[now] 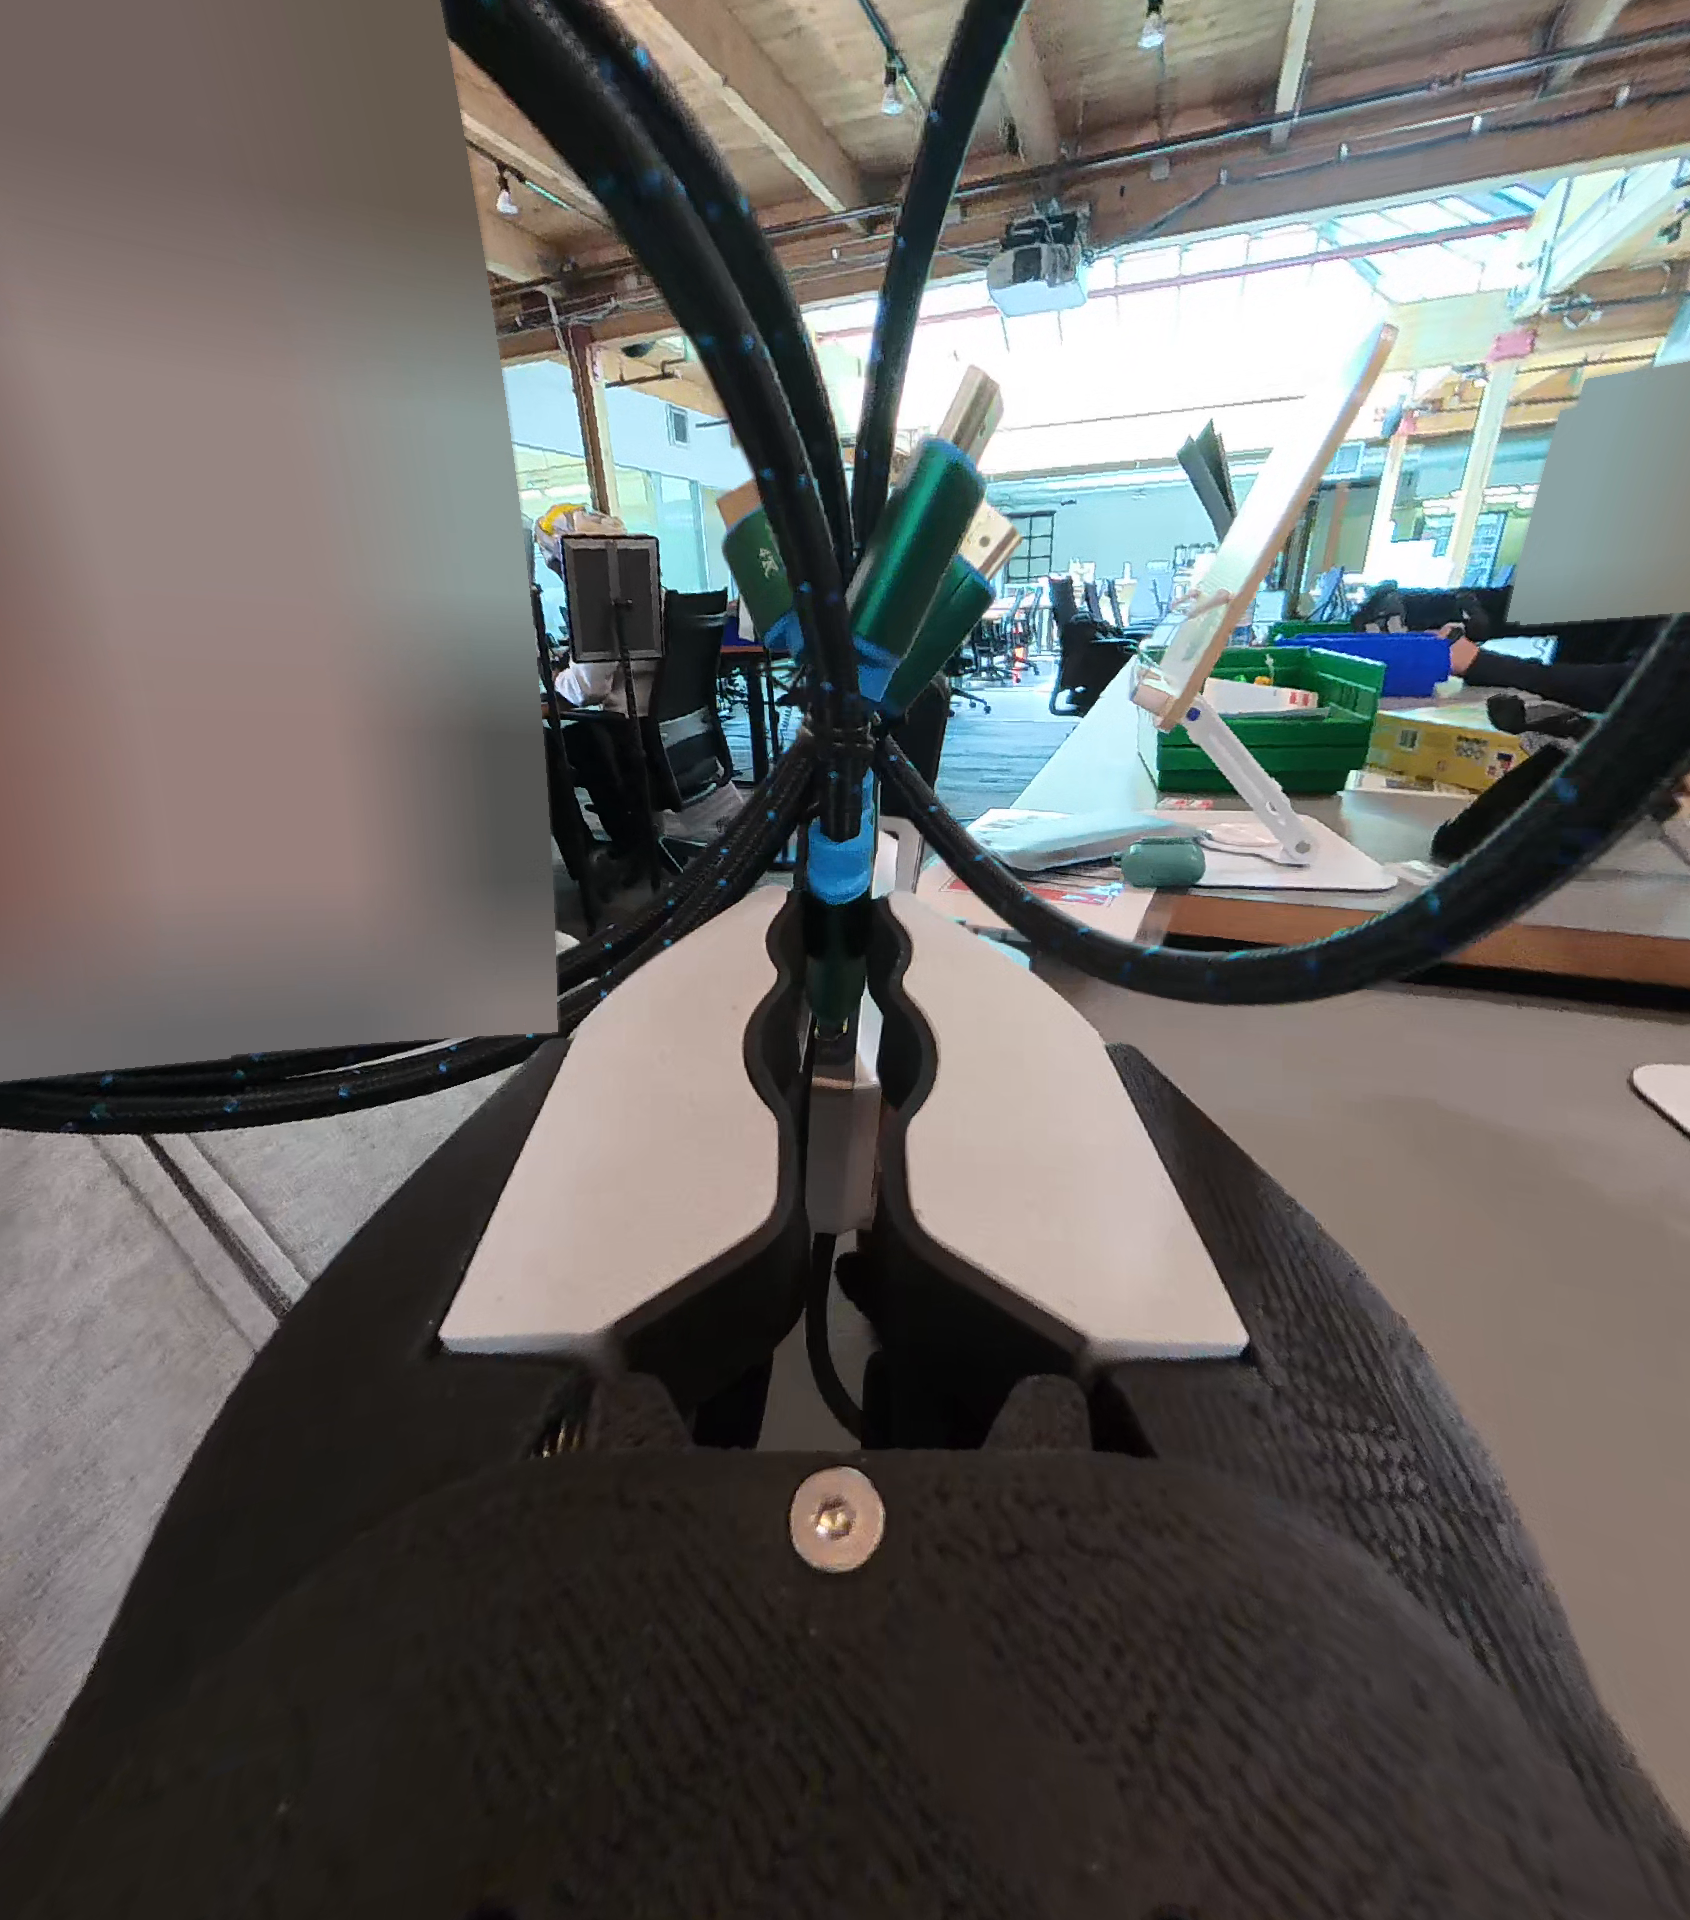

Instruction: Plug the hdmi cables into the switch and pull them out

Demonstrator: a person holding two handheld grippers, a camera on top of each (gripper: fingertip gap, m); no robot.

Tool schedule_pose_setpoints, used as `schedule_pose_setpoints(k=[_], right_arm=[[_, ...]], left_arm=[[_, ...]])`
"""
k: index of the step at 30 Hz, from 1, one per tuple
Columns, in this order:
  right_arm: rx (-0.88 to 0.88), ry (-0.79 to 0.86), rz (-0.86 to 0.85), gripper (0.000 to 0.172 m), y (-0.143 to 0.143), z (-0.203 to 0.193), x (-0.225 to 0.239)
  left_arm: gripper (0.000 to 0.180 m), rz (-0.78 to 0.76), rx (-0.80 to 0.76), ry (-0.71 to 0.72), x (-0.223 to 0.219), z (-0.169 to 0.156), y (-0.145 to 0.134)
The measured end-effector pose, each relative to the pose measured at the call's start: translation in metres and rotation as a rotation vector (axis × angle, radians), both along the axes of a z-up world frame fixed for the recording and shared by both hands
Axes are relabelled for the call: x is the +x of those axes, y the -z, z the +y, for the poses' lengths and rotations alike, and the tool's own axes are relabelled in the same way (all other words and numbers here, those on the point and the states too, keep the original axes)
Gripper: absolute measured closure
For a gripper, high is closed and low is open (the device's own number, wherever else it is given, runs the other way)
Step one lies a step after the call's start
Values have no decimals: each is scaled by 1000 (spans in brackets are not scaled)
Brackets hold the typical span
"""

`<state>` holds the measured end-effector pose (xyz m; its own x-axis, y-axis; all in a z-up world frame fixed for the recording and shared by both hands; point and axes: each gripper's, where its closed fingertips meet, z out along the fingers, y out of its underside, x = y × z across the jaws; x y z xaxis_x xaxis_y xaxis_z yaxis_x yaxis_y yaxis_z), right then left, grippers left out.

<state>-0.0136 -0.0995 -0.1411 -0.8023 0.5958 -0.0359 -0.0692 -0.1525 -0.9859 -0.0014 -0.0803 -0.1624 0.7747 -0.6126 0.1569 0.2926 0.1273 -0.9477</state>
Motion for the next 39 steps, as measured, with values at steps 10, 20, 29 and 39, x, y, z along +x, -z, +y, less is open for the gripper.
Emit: schedule_pose_setpoints(k=[10, 20, 29, 39], right_arm=[[60, -29, 13, 162, -3, 0, 9], [-28, -24, 6, 160, -8, 4, 7], [-58, -1, 27, 162, -9, 2, 5], [-95, -66, 19, 160, -8, -5, 11]], left_arm=[[145, 95, -40, 4, 8, 2, 5], [144, 115, -98, 3, 7, 6, 18], [144, 22, -3, -11, 2, -1, 0], [145, 58, 15, -26, 4, -4, -3]])
